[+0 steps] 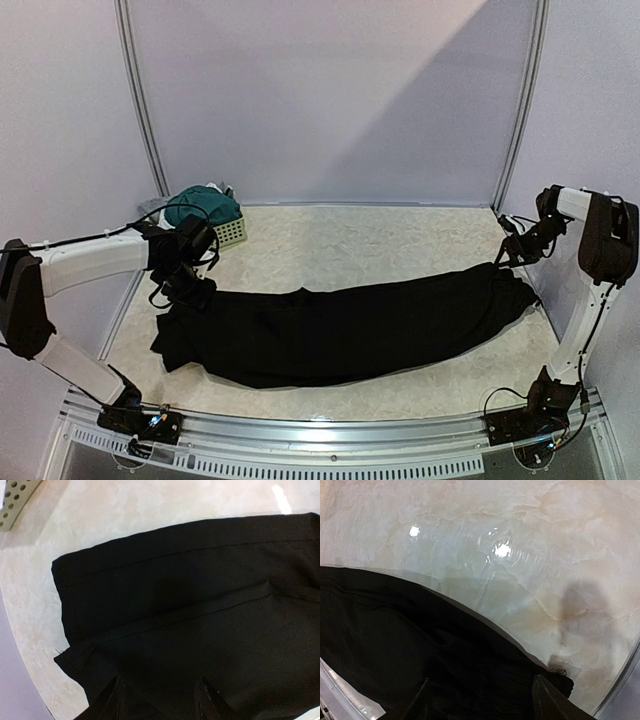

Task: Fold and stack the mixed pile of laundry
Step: Adjust the rectangle-folded trousers at the center of the board.

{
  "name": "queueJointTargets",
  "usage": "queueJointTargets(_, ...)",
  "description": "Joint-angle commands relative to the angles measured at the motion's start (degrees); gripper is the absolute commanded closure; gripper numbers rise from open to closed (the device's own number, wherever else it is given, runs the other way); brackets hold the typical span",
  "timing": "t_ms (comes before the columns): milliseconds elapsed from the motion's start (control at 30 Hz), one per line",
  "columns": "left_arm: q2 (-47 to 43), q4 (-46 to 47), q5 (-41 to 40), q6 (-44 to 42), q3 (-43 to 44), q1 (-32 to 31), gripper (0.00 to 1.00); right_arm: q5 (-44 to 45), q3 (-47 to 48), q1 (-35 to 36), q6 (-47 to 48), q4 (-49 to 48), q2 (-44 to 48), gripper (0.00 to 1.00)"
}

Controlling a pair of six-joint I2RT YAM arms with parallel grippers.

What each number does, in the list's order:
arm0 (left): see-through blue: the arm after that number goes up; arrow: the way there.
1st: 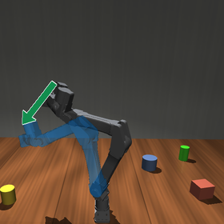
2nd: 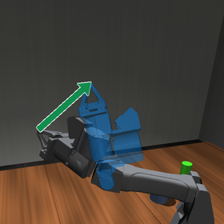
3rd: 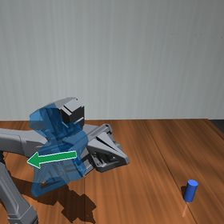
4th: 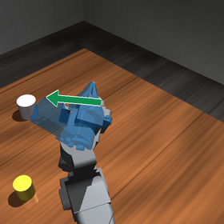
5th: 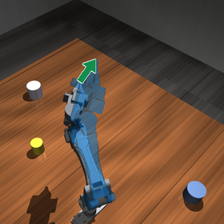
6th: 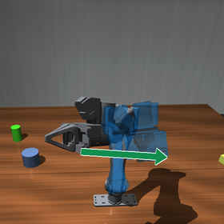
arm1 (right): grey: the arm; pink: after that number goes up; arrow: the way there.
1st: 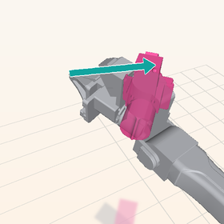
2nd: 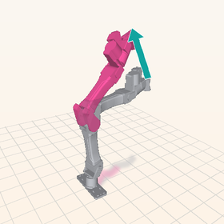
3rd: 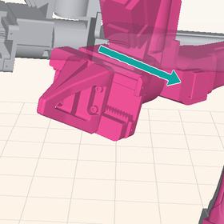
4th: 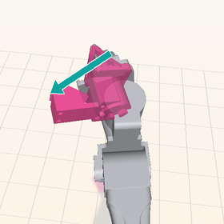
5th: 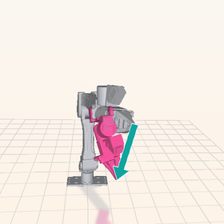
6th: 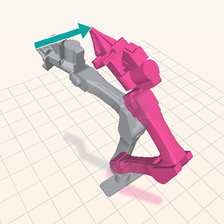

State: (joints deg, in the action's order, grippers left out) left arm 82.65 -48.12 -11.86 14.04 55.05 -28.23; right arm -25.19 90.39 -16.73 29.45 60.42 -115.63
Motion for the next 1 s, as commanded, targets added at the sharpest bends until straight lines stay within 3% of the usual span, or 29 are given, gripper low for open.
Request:
queueJointTargets(0, -1.2, 1.1, 0.9, 2.3, -1.9, 3.2, 0.5, 2.8, 0.6, -0.1, -0.9, -1.1, -2.3, 0.31)
queueJointTargets(133, -2.1, 1.7, 2.6, 3.5, -2.8, 7.7, 0.46, 4.8, 0.6, -0.1, -3.0, -2.6, -4.0, 0.32)
queueJointTargets(200, -2.3, 2.1, 4.4, 4.1, -3.2, 10.1, 0.45, 3.9, 0.6, -0.1, -3.0, -2.0, -4.5, 0.39)
queueJointTargets(400, -2.7, 2.9, 6.5, 4.7, -3.4, 14.8, 0.45, 2.6, 0.3, -0.4, -2.8, -1.9, -2.1, 0.98)
queueJointTargets(967, -7.0, 2.6, 4.8, 3.9, -5.8, 19.0, 0.46, 3.4, -0.8, -4.9, -9.2, -9.3, 3.0, 1.0)
